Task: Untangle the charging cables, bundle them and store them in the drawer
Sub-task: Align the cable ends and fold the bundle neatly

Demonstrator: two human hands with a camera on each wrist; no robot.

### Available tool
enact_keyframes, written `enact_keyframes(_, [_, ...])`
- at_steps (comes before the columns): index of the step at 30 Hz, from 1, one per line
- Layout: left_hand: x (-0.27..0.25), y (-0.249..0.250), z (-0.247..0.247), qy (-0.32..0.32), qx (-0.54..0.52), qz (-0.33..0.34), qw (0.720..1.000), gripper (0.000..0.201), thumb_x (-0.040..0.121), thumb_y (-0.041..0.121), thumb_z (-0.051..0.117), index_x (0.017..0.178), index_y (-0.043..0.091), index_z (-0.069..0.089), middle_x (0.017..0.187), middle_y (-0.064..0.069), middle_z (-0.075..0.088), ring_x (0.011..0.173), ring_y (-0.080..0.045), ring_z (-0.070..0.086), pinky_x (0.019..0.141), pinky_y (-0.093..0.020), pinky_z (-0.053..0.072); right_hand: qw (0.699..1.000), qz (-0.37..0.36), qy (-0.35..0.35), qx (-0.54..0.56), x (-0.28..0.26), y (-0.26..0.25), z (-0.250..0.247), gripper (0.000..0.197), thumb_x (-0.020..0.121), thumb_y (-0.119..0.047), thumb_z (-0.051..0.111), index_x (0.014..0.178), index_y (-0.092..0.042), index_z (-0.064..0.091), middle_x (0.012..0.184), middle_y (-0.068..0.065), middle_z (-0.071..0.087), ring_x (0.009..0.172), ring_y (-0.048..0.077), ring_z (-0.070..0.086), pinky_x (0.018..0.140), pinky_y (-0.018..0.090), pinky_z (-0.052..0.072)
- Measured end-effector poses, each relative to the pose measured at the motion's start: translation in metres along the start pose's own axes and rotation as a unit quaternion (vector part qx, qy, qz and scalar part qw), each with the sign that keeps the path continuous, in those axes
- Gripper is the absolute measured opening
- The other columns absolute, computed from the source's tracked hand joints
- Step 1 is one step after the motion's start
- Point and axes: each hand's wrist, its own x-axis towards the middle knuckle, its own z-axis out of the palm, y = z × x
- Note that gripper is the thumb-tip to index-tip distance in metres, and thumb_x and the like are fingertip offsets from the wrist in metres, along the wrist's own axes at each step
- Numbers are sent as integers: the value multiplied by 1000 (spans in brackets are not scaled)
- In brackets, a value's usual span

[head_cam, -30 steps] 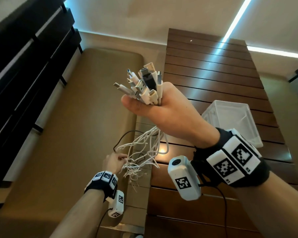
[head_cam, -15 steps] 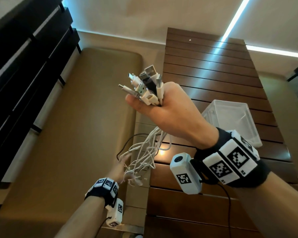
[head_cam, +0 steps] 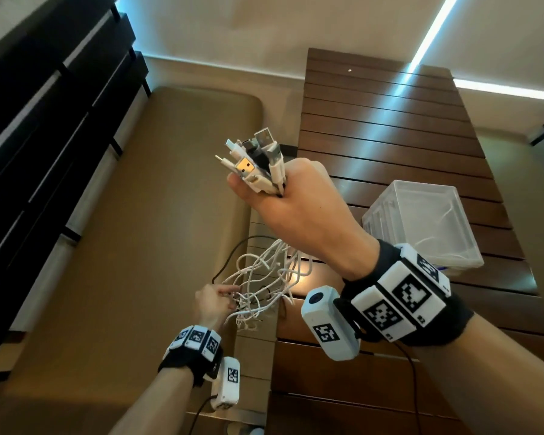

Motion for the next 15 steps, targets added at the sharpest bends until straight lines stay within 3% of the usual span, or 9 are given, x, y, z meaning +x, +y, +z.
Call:
enact_keyframes(2, [-3, -2, -1, 83, 4, 21, 996, 39, 87, -4, 67, 74, 33, 70, 82, 1, 75, 62, -6, 68, 57, -25, 59, 1000, 1, 6, -27, -1, 2, 1, 59, 97, -44, 59, 47, -21, 39, 41, -7, 38, 41, 14, 39, 44, 22, 33])
enact_keyframes(5, [-5, 8, -10, 123, -23, 14, 992, 22, 83, -1, 74, 72, 17, 68, 69, 3, 69, 59, -2, 63, 50, -14, 48, 998, 11, 16, -52, 1, 7, 3, 60, 97, -46, 57, 48, -16, 41, 43, -5, 40, 41, 15, 39, 45, 26, 35])
enact_keyframes(6, [-4, 13, -14, 128, -25, -5, 991, 17, 83, 1, 75, 74, 13, 67, 67, 3, 67, 59, -3, 61, 50, -15, 47, 998, 13, 17, -54, 2, 8, 3, 60, 97, -46, 57, 47, -18, 40, 43, -5, 40, 41, 15, 39, 45, 24, 34])
enact_keyframes(9, [0, 22, -26, 57, 59, -59, 995, 10, 83, 9, 75, 73, 12, 75, 73, -3, 72, 69, -18, 67, 58, -27, 49, 998, 12, 8, -67, 2, 10, 6, 58, 97, -47, 55, 49, -18, 43, 44, -5, 42, 42, 15, 40, 45, 25, 34])
enact_keyframes(12, [13, 10, -33, -13, 77, -101, 992, 13, 86, 16, 68, 79, 16, 80, 75, -4, 76, 74, -18, 70, 67, -28, 56, 994, 23, 6, -103, 2, 14, 9, 56, 97, -52, 53, 51, -21, 44, 46, -7, 43, 44, 15, 42, 47, 26, 29])
enact_keyframes(15, [21, -12, -38, 12, 80, -110, 991, 18, 95, 23, 62, 98, 15, 78, 87, -5, 74, 83, -22, 70, 75, -29, 55, 992, 31, 19, -121, 2, 17, 5, 57, 97, -52, 53, 51, -20, 43, 45, -7, 41, 44, 15, 42, 46, 25, 28])
